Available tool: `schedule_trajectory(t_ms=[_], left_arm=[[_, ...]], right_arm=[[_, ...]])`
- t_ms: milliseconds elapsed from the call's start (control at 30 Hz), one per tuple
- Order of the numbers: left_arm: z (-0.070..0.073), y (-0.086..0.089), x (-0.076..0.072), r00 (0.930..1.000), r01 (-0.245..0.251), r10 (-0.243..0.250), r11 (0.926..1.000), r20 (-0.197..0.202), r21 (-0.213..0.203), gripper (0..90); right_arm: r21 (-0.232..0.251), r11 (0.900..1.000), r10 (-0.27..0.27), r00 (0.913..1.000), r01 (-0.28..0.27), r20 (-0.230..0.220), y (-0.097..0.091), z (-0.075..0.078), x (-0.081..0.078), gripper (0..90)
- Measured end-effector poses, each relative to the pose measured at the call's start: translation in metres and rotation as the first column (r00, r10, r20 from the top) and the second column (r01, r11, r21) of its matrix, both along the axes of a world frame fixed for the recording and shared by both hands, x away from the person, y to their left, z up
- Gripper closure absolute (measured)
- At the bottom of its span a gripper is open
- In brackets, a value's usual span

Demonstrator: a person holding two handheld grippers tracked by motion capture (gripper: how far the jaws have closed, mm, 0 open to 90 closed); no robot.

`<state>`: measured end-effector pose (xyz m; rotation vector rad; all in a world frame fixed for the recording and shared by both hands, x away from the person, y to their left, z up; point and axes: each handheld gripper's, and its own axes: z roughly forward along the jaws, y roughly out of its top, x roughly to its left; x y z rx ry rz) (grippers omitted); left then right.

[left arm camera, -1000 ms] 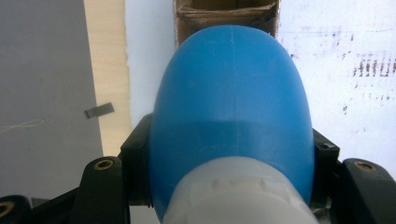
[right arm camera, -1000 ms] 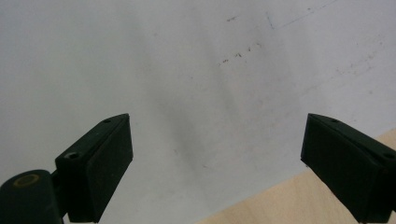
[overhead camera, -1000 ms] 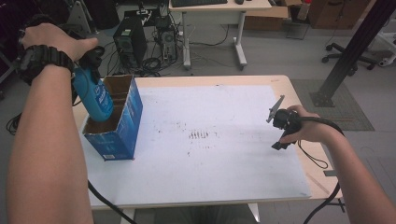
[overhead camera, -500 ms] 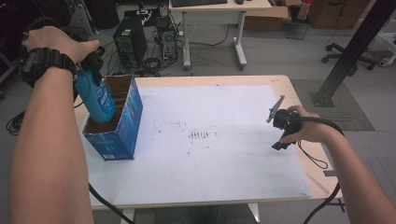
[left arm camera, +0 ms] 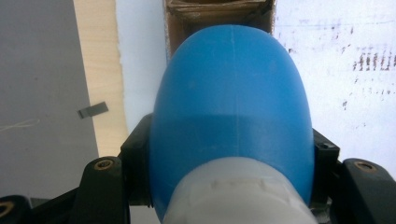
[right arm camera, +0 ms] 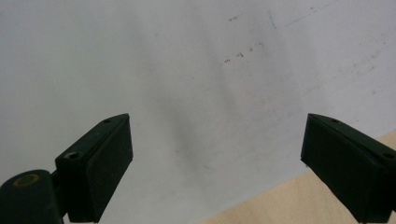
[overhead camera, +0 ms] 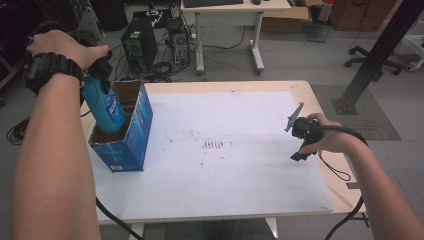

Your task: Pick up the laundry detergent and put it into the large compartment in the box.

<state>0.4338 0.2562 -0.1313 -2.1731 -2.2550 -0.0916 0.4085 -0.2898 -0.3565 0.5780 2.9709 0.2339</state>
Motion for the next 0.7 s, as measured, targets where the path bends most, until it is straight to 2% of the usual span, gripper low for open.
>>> schedule_trajectory(t_ms=[300,700], left_arm=[[-0.005,-0.001,0.001,1.0,0.004,-0.004,1.0,-0.003,0.001,37.7],[-0.02,-0.001,0.004,0.9999,0.006,-0.006,1.0,-0.013,0.002,37.7]], right_arm=[[-0.001,1.0,0.002,1.0,-0.002,-0.003,0.001,-0.001,0.0,9.2],[-0.006,1.0,-0.001,0.9999,0.001,-0.012,0.001,-0.006,-0.001,9.2]])
